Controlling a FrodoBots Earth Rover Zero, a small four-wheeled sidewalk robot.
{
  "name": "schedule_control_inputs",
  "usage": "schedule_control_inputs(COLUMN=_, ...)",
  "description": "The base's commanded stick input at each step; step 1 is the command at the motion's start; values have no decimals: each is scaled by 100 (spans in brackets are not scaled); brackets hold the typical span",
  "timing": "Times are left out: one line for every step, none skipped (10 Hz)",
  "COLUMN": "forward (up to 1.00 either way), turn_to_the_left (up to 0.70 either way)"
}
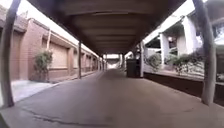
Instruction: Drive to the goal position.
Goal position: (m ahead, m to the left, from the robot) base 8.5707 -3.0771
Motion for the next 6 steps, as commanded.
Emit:
schedule_control_inputs(forward=70, turn_to_the_left=0)
schedule_control_inputs(forward=70, turn_to_the_left=0)
schedule_control_inputs(forward=70, turn_to_the_left=0)
schedule_control_inputs(forward=70, turn_to_the_left=0)
schedule_control_inputs(forward=70, turn_to_the_left=0)
schedule_control_inputs(forward=70, turn_to_the_left=0)
